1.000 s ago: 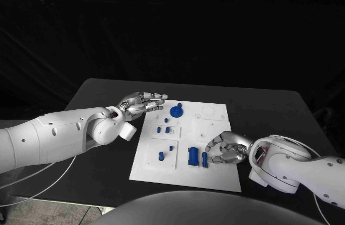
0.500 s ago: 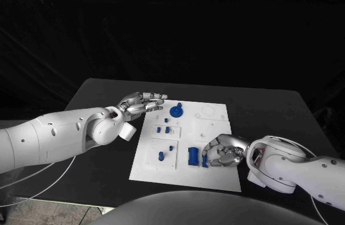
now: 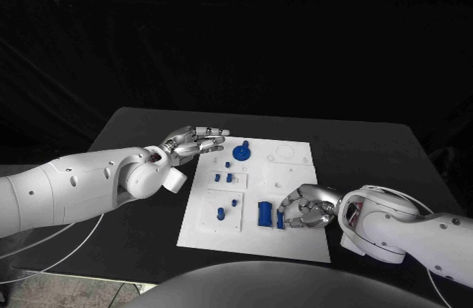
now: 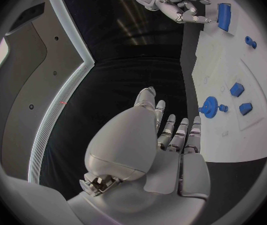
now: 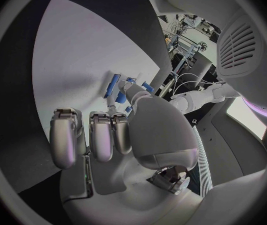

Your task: Assemble the parts on the task board

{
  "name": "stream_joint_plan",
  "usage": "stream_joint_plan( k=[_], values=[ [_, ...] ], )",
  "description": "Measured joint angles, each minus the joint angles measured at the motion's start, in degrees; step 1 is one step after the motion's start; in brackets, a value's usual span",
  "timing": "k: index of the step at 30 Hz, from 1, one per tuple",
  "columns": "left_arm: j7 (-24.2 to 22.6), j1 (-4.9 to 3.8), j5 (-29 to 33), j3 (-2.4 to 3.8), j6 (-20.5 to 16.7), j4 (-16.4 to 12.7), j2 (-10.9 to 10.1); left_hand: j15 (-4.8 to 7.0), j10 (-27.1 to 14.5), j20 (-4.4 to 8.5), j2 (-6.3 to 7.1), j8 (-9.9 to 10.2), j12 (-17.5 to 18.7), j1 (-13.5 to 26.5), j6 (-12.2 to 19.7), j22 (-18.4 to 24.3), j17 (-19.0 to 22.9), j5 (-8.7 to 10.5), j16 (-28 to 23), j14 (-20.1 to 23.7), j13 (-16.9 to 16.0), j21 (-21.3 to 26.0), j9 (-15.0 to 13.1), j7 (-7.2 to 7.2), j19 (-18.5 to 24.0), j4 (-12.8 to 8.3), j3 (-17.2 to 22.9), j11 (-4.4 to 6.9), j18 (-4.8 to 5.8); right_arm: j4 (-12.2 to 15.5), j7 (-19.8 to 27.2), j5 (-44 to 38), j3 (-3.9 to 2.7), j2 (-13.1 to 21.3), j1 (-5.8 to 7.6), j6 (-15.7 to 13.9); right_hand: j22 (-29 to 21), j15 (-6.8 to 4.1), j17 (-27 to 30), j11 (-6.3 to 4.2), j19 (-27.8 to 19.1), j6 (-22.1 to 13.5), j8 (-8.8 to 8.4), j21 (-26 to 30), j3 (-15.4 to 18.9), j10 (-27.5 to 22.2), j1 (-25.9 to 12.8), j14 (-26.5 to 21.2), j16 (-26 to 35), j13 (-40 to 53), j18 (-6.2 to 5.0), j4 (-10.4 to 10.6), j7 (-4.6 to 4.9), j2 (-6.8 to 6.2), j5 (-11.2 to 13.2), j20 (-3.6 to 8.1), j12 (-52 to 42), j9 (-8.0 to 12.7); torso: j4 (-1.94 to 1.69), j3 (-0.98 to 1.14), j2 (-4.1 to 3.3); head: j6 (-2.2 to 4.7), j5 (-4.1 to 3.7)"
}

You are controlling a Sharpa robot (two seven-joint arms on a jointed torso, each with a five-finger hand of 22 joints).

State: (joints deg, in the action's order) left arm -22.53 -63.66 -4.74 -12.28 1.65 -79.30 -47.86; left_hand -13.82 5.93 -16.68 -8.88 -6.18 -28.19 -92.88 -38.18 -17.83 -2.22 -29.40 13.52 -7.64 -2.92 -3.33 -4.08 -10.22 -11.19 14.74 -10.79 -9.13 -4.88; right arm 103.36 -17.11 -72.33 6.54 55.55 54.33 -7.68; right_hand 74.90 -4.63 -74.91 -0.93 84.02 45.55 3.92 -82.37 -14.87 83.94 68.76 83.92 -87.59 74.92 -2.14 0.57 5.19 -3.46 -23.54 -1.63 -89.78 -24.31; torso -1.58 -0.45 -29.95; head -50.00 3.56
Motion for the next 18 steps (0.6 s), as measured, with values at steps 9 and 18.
stream_joint_plan(
  k=[9,18],
  values=[
    [-1.0,0.19,-0.1,0.00,-0.2,-0.4,-0.4,0.09,0.4,-0.01,0.07,-0.2,-1.1,-0.1,-0.2,-0.3,-0.1,0.00,0.7,-0.7,-0.2,-0.2,0.0,-0.22,-0.6,0.3,-0.3,-0.42,-0.01,-0.4,2.9,1.2,0.17,0.8,-0.13,-3.1,0.0,0.00,0.0,0.00,0.0,7.4,3.82,0.0,2.7,0.0,-2.5,0.0,0.0,0.0,0.00,2.8,-0.48,0.40,6.2,0.00,0.0,0.9,0.11,-0.02,0.16,0.00,0.25],
    [-7.0,0.88,-1.2,-0.01,-3.9,-3.3,-1.6,3.35,4.6,0.01,-1.25,-1.5,-6.1,4.1,-2.7,1.1,-0.1,1.03,0.9,-1.0,-0.6,-0.2,-0.3,-0.04,-0.6,2.2,-1.6,-0.80,-0.01,-1.1,13.6,12.4,0.10,1.6,3.39,-14.9,0.0,1.05,3.6,0.70,-4.6,13.6,9.87,14.5,5.4,0.1,-5.4,-0.8,9.2,0.0,-2.77,10.5,-1.27,1.12,8.6,-1.25,1.3,-1.7,0.90,-0.36,1.57,0.00,0.57]
  ],
)
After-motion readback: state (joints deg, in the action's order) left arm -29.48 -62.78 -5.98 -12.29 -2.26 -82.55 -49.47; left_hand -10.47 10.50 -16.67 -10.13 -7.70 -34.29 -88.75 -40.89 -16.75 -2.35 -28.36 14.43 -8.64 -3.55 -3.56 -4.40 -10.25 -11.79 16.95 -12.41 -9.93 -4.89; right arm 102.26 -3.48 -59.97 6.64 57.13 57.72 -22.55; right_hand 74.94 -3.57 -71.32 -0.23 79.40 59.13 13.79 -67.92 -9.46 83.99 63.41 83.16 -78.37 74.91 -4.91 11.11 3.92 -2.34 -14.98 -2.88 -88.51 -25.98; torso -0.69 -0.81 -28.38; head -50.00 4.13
